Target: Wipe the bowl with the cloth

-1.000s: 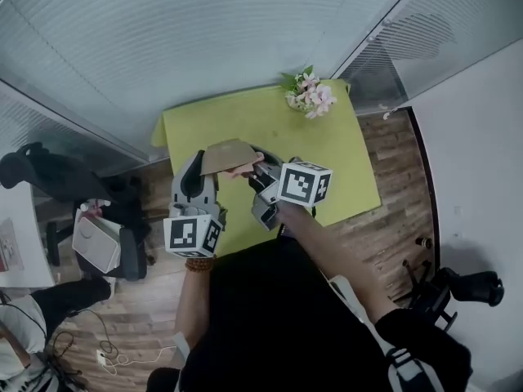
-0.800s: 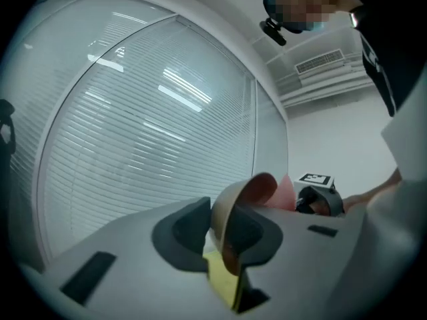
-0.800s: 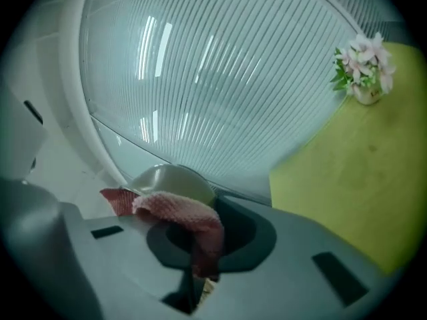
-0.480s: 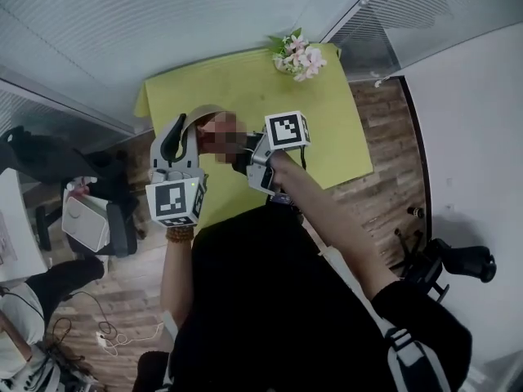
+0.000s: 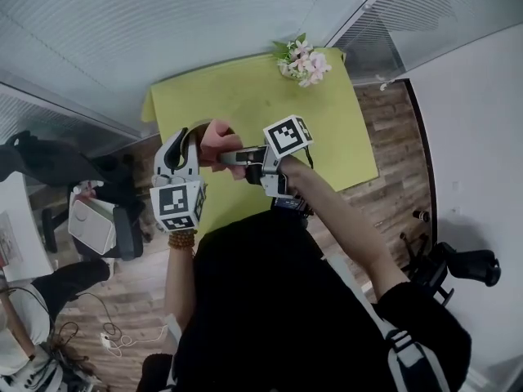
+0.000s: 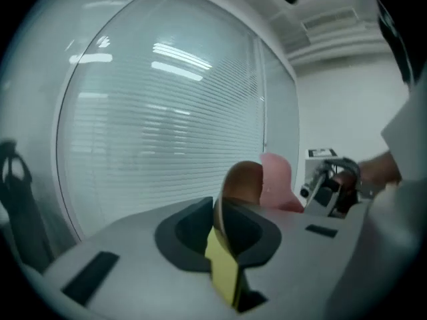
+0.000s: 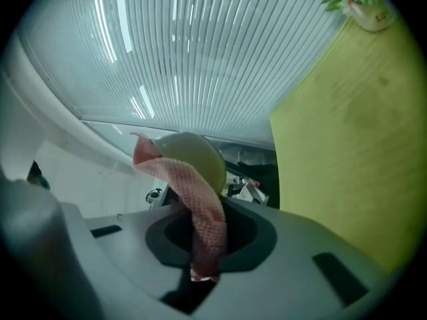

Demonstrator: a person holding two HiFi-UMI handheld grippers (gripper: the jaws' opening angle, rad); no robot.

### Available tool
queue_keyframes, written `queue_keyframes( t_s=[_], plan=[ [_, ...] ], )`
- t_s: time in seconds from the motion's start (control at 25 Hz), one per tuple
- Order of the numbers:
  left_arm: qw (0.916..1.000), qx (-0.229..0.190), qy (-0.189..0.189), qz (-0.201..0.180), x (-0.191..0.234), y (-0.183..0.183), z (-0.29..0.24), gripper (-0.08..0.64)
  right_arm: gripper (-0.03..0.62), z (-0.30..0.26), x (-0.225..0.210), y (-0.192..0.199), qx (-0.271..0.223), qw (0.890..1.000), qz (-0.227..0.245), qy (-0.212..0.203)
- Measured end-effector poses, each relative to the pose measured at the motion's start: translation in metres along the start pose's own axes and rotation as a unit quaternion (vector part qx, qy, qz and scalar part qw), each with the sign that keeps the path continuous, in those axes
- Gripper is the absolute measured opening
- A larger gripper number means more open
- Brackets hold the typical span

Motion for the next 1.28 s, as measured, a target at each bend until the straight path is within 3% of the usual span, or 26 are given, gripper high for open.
queue_keyframes(
  t_s=[0.08,0.12,0.16,0.2,0.28,0.32,0.36,0.44,0.48,0.52,0.6,0.68,0.72,0.8,0.88,0.96,1.04,1.28],
  plan=[
    [0.9931,0.001,-0.013,-0.117,-0.013,-0.003,0.002,0.031,0.025,0.000,-0.004,0.006,0.012,1.000,-0.010,-0.016],
    [0.9888,0.001,-0.016,-0.149,-0.016,-0.004,0.002,0.031,0.022,0.000,-0.005,0.008,0.008,0.999,-0.020,-0.025],
    [0.9877,0.001,-0.017,-0.155,-0.015,-0.003,0.001,0.031,0.020,0.000,-0.007,0.009,0.002,0.999,-0.034,-0.039],
    [0.9905,0.002,-0.021,-0.136,-0.010,-0.002,0.001,0.031,0.019,0.000,-0.008,0.010,-0.004,0.997,-0.051,-0.059],
    [0.9982,-0.001,-0.047,-0.037,0.012,0.001,0.001,0.031,0.012,0.003,-0.008,0.015,0.000,0.990,-0.087,-0.107],
    [0.9976,-0.002,-0.065,0.026,0.027,0.004,0.001,0.029,0.011,0.007,-0.007,0.016,0.004,0.988,-0.093,-0.127],
    [0.9925,-0.002,-0.076,0.096,0.044,0.007,0.001,0.028,0.011,0.013,-0.005,0.016,0.001,0.986,-0.088,-0.139],
    [0.9678,-0.005,-0.076,0.240,0.072,0.013,0.001,0.028,0.011,0.028,-0.002,0.008,-0.050,0.988,-0.046,-0.138],
    [0.9543,-0.006,-0.077,0.289,0.082,0.015,0.002,0.028,0.011,0.035,0.000,0.001,-0.092,0.988,-0.014,-0.123],
    [0.9471,-0.006,-0.082,0.310,0.087,0.017,0.003,0.028,0.011,0.040,0.001,-0.006,-0.135,0.986,0.022,-0.099],
    [0.9487,0.000,-0.101,0.300,0.087,0.020,0.006,0.029,0.011,0.043,0.001,-0.017,-0.194,0.976,0.091,-0.038],
    [0.9524,0.008,-0.108,0.285,0.080,0.025,0.005,0.029,0.011,0.042,0.000,-0.022,-0.214,0.961,0.169,0.041],
    [0.9537,0.015,-0.107,0.281,0.075,0.028,0.003,0.029,0.011,0.040,0.002,-0.023,-0.219,0.947,0.218,0.082],
    [0.9569,0.029,-0.107,0.269,0.068,0.033,-0.002,0.029,0.011,0.033,0.012,-0.026,-0.228,0.909,0.313,0.156],
    [0.9585,0.039,-0.108,0.261,0.064,0.036,-0.005,0.029,0.009,0.024,0.018,-0.031,-0.221,0.874,0.372,0.222],
    [0.9575,0.045,-0.110,0.263,0.062,0.040,-0.006,0.029,0.006,0.019,0.020,-0.034,-0.212,0.849,0.400,0.271],
    [0.9556,0.048,-0.114,0.267,0.061,0.044,-0.005,0.029,0.006,0.019,0.021,-0.036,-0.218,0.835,0.408,0.297],
    [0.9538,0.056,-0.121,0.269,0.062,0.051,-0.003,0.029,0.006,0.015,0.017,-0.037,-0.221,0.830,0.410,0.306]
  ],
)
Point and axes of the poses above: the fingertips, and each gripper's own axes: z backward along the fingers, x to its left, y out of its underside, the point moved 9 cm from there along z, backward along the fingers, and after that the axes turned 13 degrees about z, right-handed, at the moved point
